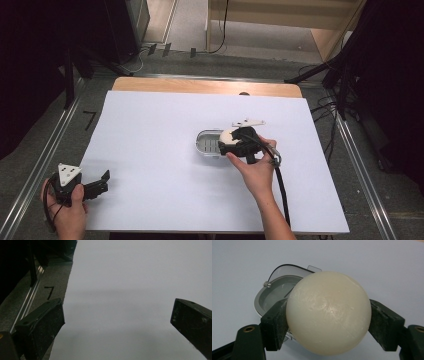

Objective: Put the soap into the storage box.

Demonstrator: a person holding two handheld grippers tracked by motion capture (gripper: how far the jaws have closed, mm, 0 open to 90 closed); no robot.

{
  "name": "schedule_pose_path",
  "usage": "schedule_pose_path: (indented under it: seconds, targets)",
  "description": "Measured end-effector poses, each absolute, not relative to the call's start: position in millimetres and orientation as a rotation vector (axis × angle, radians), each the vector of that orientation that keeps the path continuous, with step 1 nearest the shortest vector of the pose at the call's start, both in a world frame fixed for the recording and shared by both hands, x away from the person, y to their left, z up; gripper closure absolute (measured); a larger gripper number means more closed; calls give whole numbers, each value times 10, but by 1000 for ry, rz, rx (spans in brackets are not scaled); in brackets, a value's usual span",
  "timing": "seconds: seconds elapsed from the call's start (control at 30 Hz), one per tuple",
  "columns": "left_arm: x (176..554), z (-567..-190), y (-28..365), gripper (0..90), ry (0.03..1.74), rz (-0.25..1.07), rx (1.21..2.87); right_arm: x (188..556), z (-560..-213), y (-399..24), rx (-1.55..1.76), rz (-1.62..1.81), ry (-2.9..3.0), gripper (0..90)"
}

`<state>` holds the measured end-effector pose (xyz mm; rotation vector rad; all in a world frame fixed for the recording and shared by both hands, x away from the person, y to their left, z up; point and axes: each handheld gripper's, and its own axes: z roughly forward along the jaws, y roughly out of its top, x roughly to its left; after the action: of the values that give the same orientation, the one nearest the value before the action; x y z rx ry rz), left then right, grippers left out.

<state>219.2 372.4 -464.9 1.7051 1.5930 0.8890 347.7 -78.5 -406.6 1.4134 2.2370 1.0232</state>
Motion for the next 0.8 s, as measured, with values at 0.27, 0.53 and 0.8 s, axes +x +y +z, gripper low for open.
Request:
schedule_pose_path:
  seconds: [0.27,0.53,0.8]
  targets:
    - [2194,-4650,3727,0,1591,885,1703,3501,-4067,-681,1405,1029,2251,252]
    - [2194,-4649,3730,0,1592,881,1705,3539,-4095,-571,1398,1021,2266,252]
    - [2193,-4648,3730,0,1592,879,1706,3578,-4159,-513,1420,1011,2277,252]
